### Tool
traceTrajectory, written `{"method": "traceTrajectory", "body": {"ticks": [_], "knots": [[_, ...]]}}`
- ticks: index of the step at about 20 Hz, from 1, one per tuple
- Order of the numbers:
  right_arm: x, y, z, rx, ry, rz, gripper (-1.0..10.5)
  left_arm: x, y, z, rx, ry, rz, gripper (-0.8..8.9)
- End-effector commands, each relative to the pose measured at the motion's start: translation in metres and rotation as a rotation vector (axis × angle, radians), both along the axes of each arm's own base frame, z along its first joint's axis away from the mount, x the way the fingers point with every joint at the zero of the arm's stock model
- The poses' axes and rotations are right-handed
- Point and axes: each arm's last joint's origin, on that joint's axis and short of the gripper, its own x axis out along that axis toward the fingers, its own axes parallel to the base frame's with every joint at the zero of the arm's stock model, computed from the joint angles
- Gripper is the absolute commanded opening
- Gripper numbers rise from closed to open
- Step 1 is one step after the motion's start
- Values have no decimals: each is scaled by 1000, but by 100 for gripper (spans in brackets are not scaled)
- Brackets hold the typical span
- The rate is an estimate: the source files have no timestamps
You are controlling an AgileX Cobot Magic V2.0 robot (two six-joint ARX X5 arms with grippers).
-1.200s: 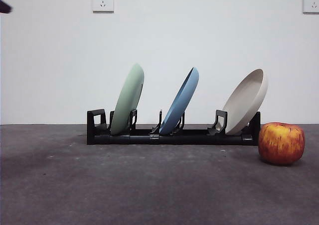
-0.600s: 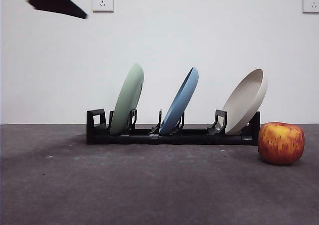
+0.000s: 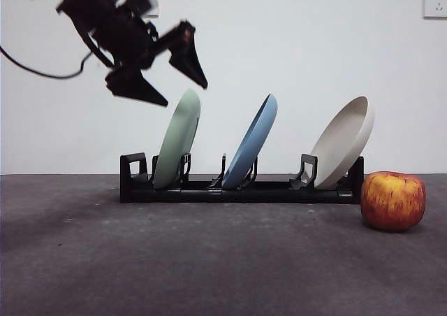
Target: Take the green plate from the plate rack,put the plate on the table,take the apple from the table,put the apple in the plate
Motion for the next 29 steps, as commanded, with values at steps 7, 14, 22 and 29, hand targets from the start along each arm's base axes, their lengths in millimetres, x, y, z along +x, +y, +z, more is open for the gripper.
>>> {"method": "traceTrajectory", "body": {"ticks": [7, 14, 22, 29], "knots": [[0, 0, 1, 4, -3, -2, 689, 11, -18, -26, 27, 13, 19, 389], [0, 0, 1, 4, -2, -2, 689, 9, -20, -27, 28, 35, 5, 47], [0, 0, 1, 4, -2, -2, 689, 7, -19, -24, -1, 50, 4, -9], [0, 0, 1, 4, -2, -1, 689, -4, -15, 22, -39, -39, -4, -9]]}}
